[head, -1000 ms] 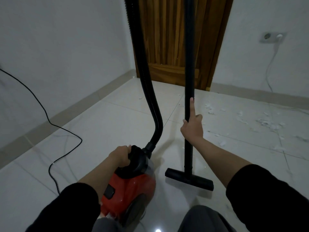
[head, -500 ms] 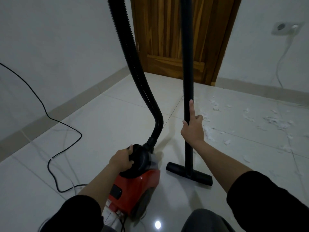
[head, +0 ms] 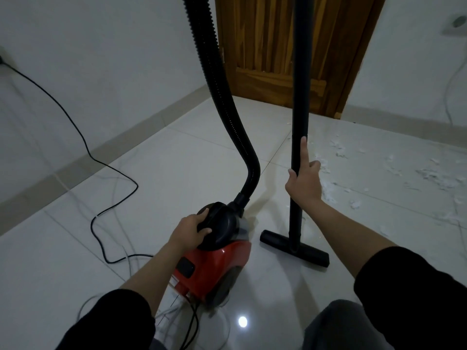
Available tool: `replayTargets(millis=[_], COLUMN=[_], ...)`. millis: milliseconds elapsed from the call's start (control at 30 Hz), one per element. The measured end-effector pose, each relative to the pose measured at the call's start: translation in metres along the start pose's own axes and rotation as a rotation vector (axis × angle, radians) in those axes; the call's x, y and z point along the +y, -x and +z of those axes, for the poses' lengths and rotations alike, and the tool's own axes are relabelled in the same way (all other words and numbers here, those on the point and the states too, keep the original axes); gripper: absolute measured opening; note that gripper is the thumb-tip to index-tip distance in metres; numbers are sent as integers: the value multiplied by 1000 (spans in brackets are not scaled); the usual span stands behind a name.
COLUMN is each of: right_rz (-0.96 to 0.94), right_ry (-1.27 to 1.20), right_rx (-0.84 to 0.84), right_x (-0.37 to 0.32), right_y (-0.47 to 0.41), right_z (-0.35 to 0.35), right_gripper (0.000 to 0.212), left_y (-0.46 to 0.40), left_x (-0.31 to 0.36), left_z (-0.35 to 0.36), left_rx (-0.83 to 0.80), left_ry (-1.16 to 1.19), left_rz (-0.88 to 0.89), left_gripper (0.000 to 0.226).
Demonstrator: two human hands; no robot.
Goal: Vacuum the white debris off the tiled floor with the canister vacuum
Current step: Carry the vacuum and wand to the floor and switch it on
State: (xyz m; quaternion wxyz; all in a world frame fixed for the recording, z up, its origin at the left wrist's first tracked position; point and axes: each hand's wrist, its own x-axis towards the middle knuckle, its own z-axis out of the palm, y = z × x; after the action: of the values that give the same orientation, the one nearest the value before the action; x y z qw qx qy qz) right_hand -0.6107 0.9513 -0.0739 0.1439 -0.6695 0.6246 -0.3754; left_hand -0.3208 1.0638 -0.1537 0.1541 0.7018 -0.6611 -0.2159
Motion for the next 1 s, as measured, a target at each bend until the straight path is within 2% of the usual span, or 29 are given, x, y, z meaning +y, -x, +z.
replayTargets(millis=[167, 267, 367, 500, 567, 700, 833, 900, 1000], right_rz=[6, 6, 4, 6, 9, 25, 29, 32, 36], right_ry=[12, 6, -5, -2, -2, -4, -11, -22, -40], right_rx=[9, 15, 18, 22, 25, 29, 34, 32, 37], right_x=[-2, -3, -4, -3, -3, -2, 0, 0, 1], right_y=[5, 8, 10, 11, 10, 11, 13, 14, 15], right_z=[1, 2, 0, -2, -4, -5, -7, -8, -8], right_gripper=[94, 94, 96, 94, 94, 93, 92, 92, 92], left_y=[32, 61, 83, 96, 104, 107, 93, 84, 69], left_x=[-3, -12, -30, -52, -54, -55, -66, -73, -83], left_z=[12, 35, 59, 80, 85, 91, 77, 64, 48], left_rx=[274, 375, 367, 239, 225, 301, 315, 244, 59], left_ry=[144, 220, 259, 173, 184, 231, 223, 210, 145], left_rz=[-40, -96, -174, -284, -305, -331, -336, -305, -225], left_gripper=[44, 48, 62, 64, 64, 58, 39, 48, 102])
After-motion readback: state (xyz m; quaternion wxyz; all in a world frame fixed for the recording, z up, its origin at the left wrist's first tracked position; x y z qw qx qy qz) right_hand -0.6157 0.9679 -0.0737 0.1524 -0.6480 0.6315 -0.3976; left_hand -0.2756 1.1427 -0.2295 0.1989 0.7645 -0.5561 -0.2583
